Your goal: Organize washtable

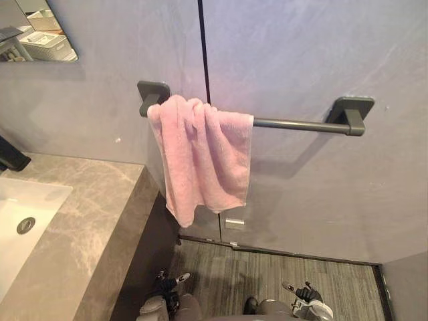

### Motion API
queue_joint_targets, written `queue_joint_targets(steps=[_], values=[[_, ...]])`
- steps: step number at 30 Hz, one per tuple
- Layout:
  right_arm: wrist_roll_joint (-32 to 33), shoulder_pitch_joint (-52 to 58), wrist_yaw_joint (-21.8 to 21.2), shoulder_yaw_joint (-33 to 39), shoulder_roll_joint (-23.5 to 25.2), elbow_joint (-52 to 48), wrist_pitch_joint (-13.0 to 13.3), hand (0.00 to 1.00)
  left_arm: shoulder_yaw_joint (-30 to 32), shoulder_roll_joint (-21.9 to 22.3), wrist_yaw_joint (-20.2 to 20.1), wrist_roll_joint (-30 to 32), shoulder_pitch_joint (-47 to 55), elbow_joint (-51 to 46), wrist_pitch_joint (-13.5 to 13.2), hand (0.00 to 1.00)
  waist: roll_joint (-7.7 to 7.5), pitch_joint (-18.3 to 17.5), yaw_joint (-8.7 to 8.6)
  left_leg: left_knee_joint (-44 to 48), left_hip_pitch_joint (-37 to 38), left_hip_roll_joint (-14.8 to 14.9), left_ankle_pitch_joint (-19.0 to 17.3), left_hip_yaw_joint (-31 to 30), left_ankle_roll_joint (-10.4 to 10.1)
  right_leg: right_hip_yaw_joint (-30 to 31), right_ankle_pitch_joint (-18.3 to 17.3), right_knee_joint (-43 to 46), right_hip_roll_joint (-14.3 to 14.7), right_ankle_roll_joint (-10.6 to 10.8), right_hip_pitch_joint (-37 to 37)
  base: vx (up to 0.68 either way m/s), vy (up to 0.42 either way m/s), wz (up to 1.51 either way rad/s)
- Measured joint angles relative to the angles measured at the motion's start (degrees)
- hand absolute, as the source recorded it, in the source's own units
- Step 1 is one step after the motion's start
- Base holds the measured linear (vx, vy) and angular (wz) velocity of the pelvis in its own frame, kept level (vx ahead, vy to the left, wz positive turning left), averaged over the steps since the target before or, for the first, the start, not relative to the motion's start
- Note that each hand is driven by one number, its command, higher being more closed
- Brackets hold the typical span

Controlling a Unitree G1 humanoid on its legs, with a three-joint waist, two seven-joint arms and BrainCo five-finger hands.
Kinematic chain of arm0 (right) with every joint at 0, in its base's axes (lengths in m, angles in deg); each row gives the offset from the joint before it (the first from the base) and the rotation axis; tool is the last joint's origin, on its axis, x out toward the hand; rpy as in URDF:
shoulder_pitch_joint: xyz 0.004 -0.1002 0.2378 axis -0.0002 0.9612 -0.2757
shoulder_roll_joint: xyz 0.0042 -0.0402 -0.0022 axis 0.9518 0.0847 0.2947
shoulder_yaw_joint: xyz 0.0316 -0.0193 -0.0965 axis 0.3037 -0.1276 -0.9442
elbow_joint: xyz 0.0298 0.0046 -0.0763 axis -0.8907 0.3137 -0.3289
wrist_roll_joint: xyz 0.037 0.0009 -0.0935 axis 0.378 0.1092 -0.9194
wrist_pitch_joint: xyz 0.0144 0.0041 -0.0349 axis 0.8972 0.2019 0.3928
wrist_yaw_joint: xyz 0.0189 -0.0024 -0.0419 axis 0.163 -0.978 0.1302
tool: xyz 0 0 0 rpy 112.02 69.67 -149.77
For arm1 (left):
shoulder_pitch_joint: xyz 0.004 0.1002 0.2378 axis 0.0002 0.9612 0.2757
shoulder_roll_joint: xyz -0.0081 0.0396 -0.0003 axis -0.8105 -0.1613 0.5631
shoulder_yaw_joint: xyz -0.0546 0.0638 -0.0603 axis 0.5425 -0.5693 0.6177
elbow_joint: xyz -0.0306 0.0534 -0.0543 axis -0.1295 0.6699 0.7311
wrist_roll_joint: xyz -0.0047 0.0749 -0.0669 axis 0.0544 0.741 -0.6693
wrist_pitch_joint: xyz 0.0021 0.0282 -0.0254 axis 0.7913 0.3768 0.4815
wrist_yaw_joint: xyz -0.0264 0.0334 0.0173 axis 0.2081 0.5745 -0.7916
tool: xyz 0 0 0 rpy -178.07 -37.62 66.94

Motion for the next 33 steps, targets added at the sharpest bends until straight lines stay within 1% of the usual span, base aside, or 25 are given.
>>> queue_joint_targets(steps=[1, 2, 3, 4, 5, 6, 8, 10, 12, 13, 15, 19, 23, 26, 28, 29, 30, 33], values=[[0.0, 0.03, 0.0, 0.03, -0.18, 0.0, 0.01, 0.0, 0.01, 0.23, 0.02, 0.0, 0.01, 0.12, 0.0, 0.0, 0.36, -0.22, -0.01, -4.24, 0.08, -0.86, 2.35, -0.99, 0.14, 0.24, -0.13, 0.08, 0.15, 0.46, 0.0, 0.21, 0.133, -0.28], [-0.04, -0.02, 0.07, 0.29, -0.28, 0.39, -0.29, 0.0, 0.03, -0.08, 0.08, -0.04, -0.2, 0.44, 0.04, 0.0, 0.25, -0.69, 0.08, -7.5, 1.0, -2.33, 5.82, -1.85, 0.65, 1.47, -0.48, 0.56, -0.28, 1.78, -0.05, 0.22, 0.104, -0.23], [-0.09, 0.79, 0.04, 0.54, 0.26, 0.34, -0.74, 0.0, -0.04, -0.74, 0.1, -0.02, -0.05, 1.01, 0.01, 0.0, -1.02, -1.43, 0.04, -10.64, 2.88, -3.6, 6.61, -1.32, 1.03, 2.25, -0.27, -0.31, -1.04, 2.62, 0.38, 0.22, 0.091, -0.2], [-0.13, 1.06, 0.02, 0.56, 0.48, 0.34, -0.81, 0.0, -0.05, -0.94, 0.1, -0.01, -0.08, 1.19, 0.01, 0.0, -1.35, -1.56, 0.03, -11.22, 3.36, -3.99, 6.65, -0.96, 1.1, 2.32, -0.22, -0.69, -1.46, 2.79, 0.7, 0.18, 0.11, -0.15], [-0.12, 1.73, 0.01, 0.56, 0.99, 0.27, -0.83, 0.0, -0.04, -1.26, 0.09, -0.01, -0.08, 1.42, 0.04, 0.0, -1.98, -1.96, 0.05, -12.4, 4.81, -4.87, 6.8, 0.04, 1.32, 2.61, 0.16, -1.85, -2.2, 3.42, 1.75, 0.12, 0.105, -0.15], [-0.12, 1.82, 0.03, 0.56, 1.05, 0.3, -0.84, 0.0, -0.04, -1.29, 0.08, 0.0, -0.06, 1.51, 0.02, 0.0, -2.11, -2.05, 0.06, -12.77, 5.31, -5.22, 6.81, 0.16, 1.33, 2.83, 0.33, -2.4, -2.38, 3.7, 2.2, 0.1, 0.108, -0.15], [-0.22, 1.89, -0.16, 0.58, 1.0, 0.35, -0.8, 0.0, -0.16, -1.37, 0.02, 0.1, -0.06, 2.42, 0.02, 0.0, -1.99, -2.31, -0.07, -14.82, 7.19, -6.42, 7.2, 0.36, 1.9, 3.51, 0.75, -4.24, -3.0, 4.41, 3.59, 0.03, 0.077, -0.05], [-0.49, 2.0, -0.21, 0.66, 0.68, 0.83, -0.78, 0.0, -1.11, -1.47, 0.01, 0.12, 0.18, 2.55, 0.06, 0.0, -1.59, -2.71, 0.0, -16.37, 8.12, -6.83, 7.53, 0.62, 2.16, 4.01, 1.04, -5.18, -3.06, 4.82, 3.98, 0.01, 0.046, -0.06], [-0.54, 1.83, -0.26, 1.44, 0.66, 1.73, -0.64, 0.0, -1.62, -1.63, 0.0, 0.12, 0.2, 2.98, 0.05, 0.0, -1.49, -2.78, 0.01, -18.07, 8.86, -7.48, 8.38, 0.52, 2.16, 4.11, 1.2, -5.45, -2.98, 4.86, 4.04, 0.0, 0.007, -0.02], [-0.59, 1.8, -0.25, 1.69, 0.64, 1.94, -0.55, 0.0, -1.71, -1.88, 0.06, 0.1, 0.23, 3.59, 0.06, 0.0, -1.49, -2.86, 0.0, -19.77, 9.71, -7.65, 9.41, 0.34, 2.06, 4.13, 1.48, -5.91, -2.8, 4.75, 4.32, 0.0, 0.0, 0.0], [-0.63, 1.79, -0.26, 1.69, 0.41, 2.49, -0.51, 0.0, -2.11, -2.05, 0.17, 0.07, 0.61, 3.74, 0.05, 0.0, -1.41, -2.9, 0.0, -21.13, 10.35, -7.66, 9.9, -0.17, 2.04, 4.08, 1.69, -6.33, -2.45, 4.56, 4.8, -0.04, -0.029, 0.01], [-0.59, 1.62, -0.18, 1.76, -0.52, 4.15, 0.13, 0.0, -2.25, -2.46, 1.53, -1.7, 1.48, 3.89, -0.64, 0.0, -1.32, -3.56, -0.02, -24.19, 11.33, -7.82, 11.74, -1.14, 2.09, 4.04, 2.84, -7.93, -1.82, 4.25, 4.99, -0.04, -0.027, 0.02], [-0.62, 1.51, -0.06, 1.74, -1.1, 4.57, 0.25, 0.0, -2.9, -2.66, 2.47, -3.34, 1.69, 3.98, -1.04, 0.0, -1.33, -3.58, 0.01, -24.68, 11.45, -8.39, 12.25, -2.78, 2.33, 3.96, 3.25, -8.23, -1.98, 4.34, 5.23, -0.05, 0.005, 0.07], [-0.73, 1.4, 0.04, 1.68, -1.5, 5.51, 0.43, 0.0, -4.18, -2.97, 2.8, -3.83, 2.08, 3.59, -1.89, 0.0, -1.5, -3.71, 0.03, -24.99, 11.84, -8.74, 12.42, -3.41, 2.59, 4.01, 3.75, -9.32, -2.12, 4.36, 5.99, -0.05, 0.024, 0.04], [-0.83, 1.34, 0.08, 1.63, -1.49, 5.79, 0.53, 0.0, -5.69, -3.05, 3.87, -3.89, 3.01, 1.01, -2.05, 0.0, -1.66, -3.83, 0.04, -25.69, 11.91, -8.96, 12.83, -3.7, 2.7, 4.04, 4.09, -9.88, -2.12, 4.42, 5.98, -0.02, 0.01, 0.0], [-0.9, 1.39, 0.1, 1.62, -1.5, 5.77, 0.65, 0.0, -7.07, -3.02, 4.4, -3.9, 4.37, -1.97, -2.16, 0.0, -1.74, -3.81, 0.04, -26.02, 11.9, -9.14, 13.03, -4.15, 2.85, 4.04, 4.22, -10.11, -2.14, 4.44, 5.97, -0.02, 0.007, 0.06], [-1.15, 1.68, 0.23, 1.61, -1.57, 5.62, 0.8, 0.0, -8.97, -3.03, 5.1, -3.89, 6.26, -5.95, -2.51, 0.0, -1.79, -3.86, 0.04, -26.22, 11.91, -9.35, 13.19, -4.64, 3.04, 3.94, 4.23, -10.12, -2.24, 4.45, 5.97, -0.01, 0.009, 0.07], [-1.43, 2.56, 1.09, 1.15, -1.65, 4.65, 1.22, 0.0, -12.42, -2.93, 5.4, -4.49, 11.71, -19.23, -3.37, 0.0, -1.77, -3.89, 0.26, -26.45, 12.06, -9.61, 13.27, -5.05, 3.15, 3.83, 4.23, -10.11, -2.42, 4.46, 6.12, -0.01, 0.007, 0.03]])
